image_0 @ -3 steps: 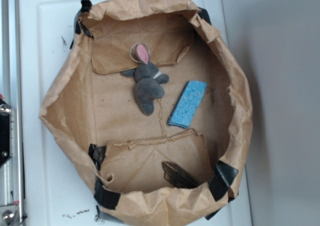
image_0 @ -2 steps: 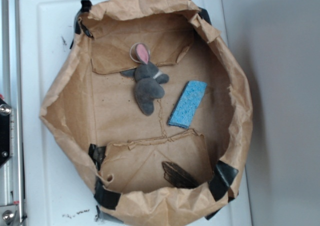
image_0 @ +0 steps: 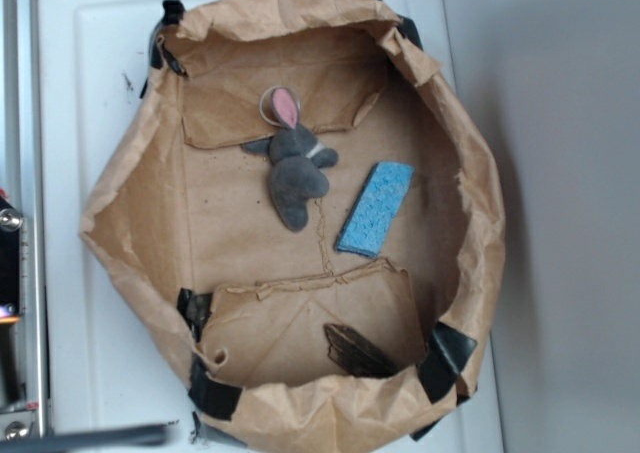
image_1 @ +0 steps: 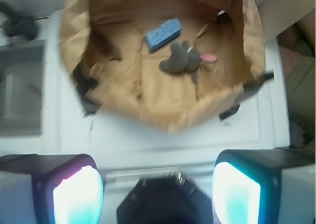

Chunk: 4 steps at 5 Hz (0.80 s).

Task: Grab the gray animal.

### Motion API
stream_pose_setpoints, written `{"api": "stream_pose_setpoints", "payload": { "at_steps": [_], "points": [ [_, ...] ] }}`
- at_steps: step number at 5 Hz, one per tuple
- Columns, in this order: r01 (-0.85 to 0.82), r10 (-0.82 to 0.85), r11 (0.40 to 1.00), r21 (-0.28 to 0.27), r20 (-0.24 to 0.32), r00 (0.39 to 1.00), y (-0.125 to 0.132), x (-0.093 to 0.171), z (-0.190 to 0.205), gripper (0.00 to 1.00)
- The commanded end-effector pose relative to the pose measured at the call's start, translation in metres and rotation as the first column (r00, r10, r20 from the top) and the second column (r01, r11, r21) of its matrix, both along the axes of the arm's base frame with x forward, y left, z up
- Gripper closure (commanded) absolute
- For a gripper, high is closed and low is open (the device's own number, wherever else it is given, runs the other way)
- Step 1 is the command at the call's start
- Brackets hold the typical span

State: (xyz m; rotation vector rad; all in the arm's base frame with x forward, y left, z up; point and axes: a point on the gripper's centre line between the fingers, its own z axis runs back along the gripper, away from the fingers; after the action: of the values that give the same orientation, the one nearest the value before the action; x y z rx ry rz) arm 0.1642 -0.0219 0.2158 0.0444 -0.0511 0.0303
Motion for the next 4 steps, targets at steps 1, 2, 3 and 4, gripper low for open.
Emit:
{"api": "stream_pose_setpoints", "payload": {
  "at_steps": [1, 2, 3, 4],
  "points": [
    [-0.347, 0.343, 0.938, 0.022, 0.11, 0.933, 0.04, 0.068, -0.009, 0.0],
    [-0.569, 0.569, 0.822, -0.018, 0.051, 0.821, 0.072, 0.058, -0.018, 0.0],
    [-0.569, 0.569, 0.822, -0.018, 0.051, 0.821, 0.072, 0.058, -0.018, 0.0],
    [-0.569, 0.569, 0.822, -0.018, 0.051, 0.821, 0.072, 0.058, -0.018, 0.0]
  ]
}}
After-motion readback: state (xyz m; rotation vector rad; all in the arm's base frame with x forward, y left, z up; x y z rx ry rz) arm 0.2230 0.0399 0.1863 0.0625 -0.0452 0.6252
